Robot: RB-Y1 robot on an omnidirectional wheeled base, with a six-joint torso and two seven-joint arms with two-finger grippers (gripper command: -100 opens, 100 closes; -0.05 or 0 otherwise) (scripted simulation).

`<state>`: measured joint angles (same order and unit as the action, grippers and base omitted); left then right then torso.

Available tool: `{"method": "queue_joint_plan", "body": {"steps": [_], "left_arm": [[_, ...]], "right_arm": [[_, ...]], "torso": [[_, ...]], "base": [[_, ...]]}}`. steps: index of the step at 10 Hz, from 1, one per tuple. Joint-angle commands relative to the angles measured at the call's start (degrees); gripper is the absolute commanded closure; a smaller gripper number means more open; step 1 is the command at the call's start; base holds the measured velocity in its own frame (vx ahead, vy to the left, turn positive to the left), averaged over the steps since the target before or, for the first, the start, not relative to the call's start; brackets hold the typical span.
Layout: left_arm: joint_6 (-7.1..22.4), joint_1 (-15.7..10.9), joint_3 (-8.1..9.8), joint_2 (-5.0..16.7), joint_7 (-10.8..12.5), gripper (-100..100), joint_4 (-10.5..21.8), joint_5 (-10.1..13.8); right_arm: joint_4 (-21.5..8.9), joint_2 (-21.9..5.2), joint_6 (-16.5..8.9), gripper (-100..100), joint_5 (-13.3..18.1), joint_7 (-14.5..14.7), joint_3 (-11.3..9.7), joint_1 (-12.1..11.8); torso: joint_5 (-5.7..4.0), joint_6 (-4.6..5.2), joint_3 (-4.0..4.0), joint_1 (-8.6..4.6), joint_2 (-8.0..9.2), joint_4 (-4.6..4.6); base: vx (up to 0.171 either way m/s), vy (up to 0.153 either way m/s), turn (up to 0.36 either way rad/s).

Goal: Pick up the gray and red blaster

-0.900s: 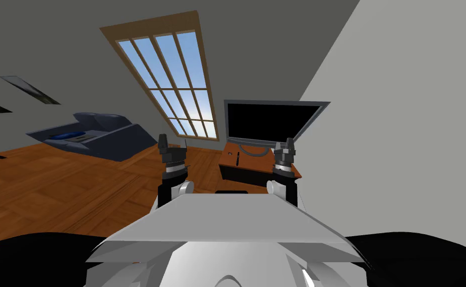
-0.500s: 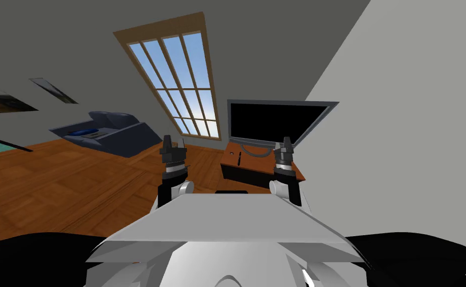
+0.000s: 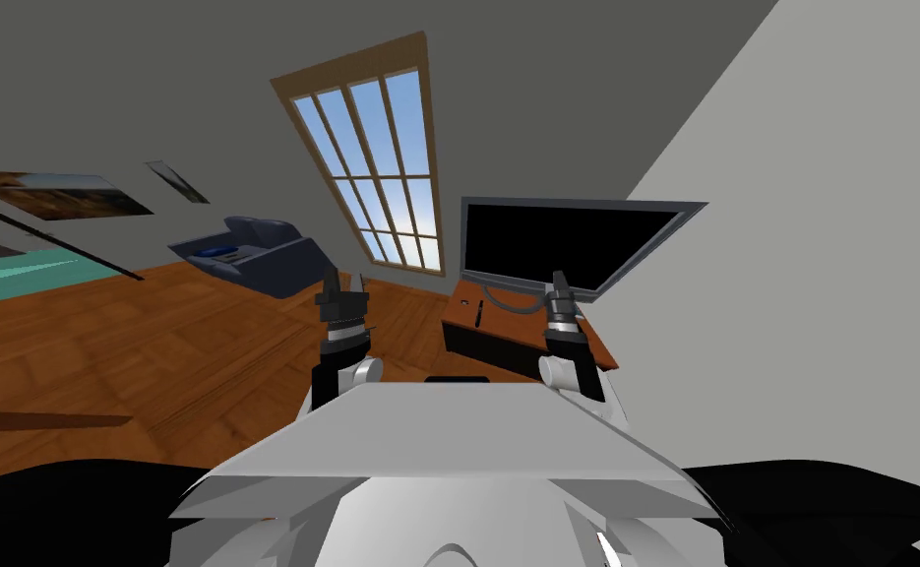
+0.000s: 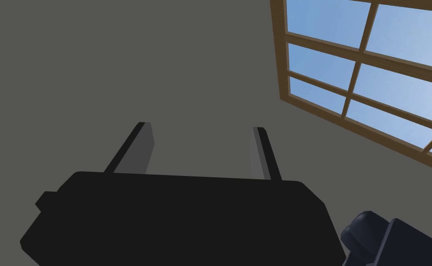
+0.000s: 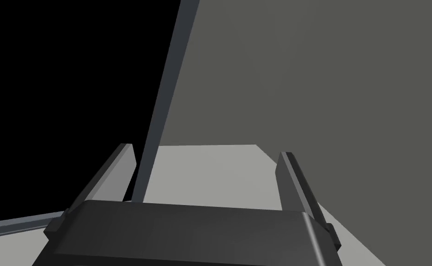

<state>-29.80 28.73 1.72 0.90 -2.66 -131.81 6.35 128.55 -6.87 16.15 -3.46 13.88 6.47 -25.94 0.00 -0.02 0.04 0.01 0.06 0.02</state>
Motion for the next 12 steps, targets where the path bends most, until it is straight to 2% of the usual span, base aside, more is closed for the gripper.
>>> {"method": "queue_joint_plan", "body": {"steps": [1,2,3,4,5,6,7,8,9,10,11,12], "left_arm": [[0.0,0.0,0.00,0.0,0.0,0,0.0,0.0],[0.0,0.0,0.00,0.0,0.0,0,0.0,0.0],[0.0,0.0,0.01,0.0,0.0,0,0.0,0.0],[0.0,0.0,0.00,0.0,0.0,0,0.0,0.0],[0.0,0.0,0.01,0.0,0.0,0,0.0,0.0],[0.0,0.0,0.00,0.0,0.0,0,0.0,0.0],[0.0,0.0,0.01,0.0,0.0,0,0.0,0.0],[0.0,0.0,0.00,0.0,0.0,0,0.0,0.0],[0.0,0.0,0.01,0.0,0.0,0,0.0,0.0],[0.0,0.0,0.00,0.0,0.0,0,0.0,0.0],[0.0,0.0,0.01,0.0,0.0,0,0.0,0.0],[0.0,0.0,0.00,0.0,0.0,0,0.0,0.0]], "right_arm": [[-0.2,-1.0,-2.9,-100,-0.1,2.9,1.0,0.6],[-0.2,-1.0,-4.0,-100,-0.1,3.4,1.0,0.6],[-0.5,-1.6,-5.9,-100,-0.1,5.5,1.8,1.0],[-0.5,-1.6,-6.6,-100,-0.1,5.6,1.8,1.0],[-0.8,-2.1,-8.7,-100,-0.2,7.9,2.7,1.4],[-0.8,-2.1,-9.2,-100,-0.2,7.9,2.7,1.4],[-1.2,-2.6,-11.5,-100,-0.3,10.3,3.6,1.8],[-1.2,-2.6,-12.0,-100,-0.3,10.3,3.6,1.8],[-1.7,-3.0,-14.2,-100,-0.4,12.7,4.6,2.2],[-1.7,-3.0,-14.9,-100,-0.4,12.7,4.6,2.2],[-2.3,-3.3,-17.0,-100,-0.5,15.1,5.6,2.7],[-2.3,-3.3,-17.9,-100,-0.5,15.1,5.6,2.7]], "torso": [[0.00,0.00,0.00,0.00,0.00,0.00],[0.00,0.00,0.00,0.01,0.01,0.00],[0.00,0.04,0.00,-0.01,0.00,0.00],[0.00,0.01,-0.01,0.00,-0.01,0.00],[0.00,0.03,-0.01,-0.01,-0.02,0.00],[0.00,0.00,-0.02,0.00,-0.03,-0.01],[0.00,0.04,-0.02,-0.01,-0.03,-0.01],[0.00,0.01,-0.01,0.01,-0.02,-0.01],[0.00,0.04,-0.01,-0.01,-0.03,-0.01],[0.00,0.01,-0.02,0.00,-0.04,-0.01],[0.00,0.04,-0.02,0.00,-0.04,-0.01],[0.00,0.00,-0.03,0.01,-0.05,-0.01]], "base": [[-0.024,0.011,0.253],[-0.016,0.005,0.081],[-0.015,0.008,0.151],[-0.013,0.004,0.096],[-0.013,0.009,0.195],[-0.011,0.004,0.101],[-0.016,0.011,0.186],[-0.011,0.006,0.109],[-0.009,0.011,0.187],[-0.008,0.007,0.147],[-0.009,0.013,0.268],[-0.007,0.004,0.084]]}}
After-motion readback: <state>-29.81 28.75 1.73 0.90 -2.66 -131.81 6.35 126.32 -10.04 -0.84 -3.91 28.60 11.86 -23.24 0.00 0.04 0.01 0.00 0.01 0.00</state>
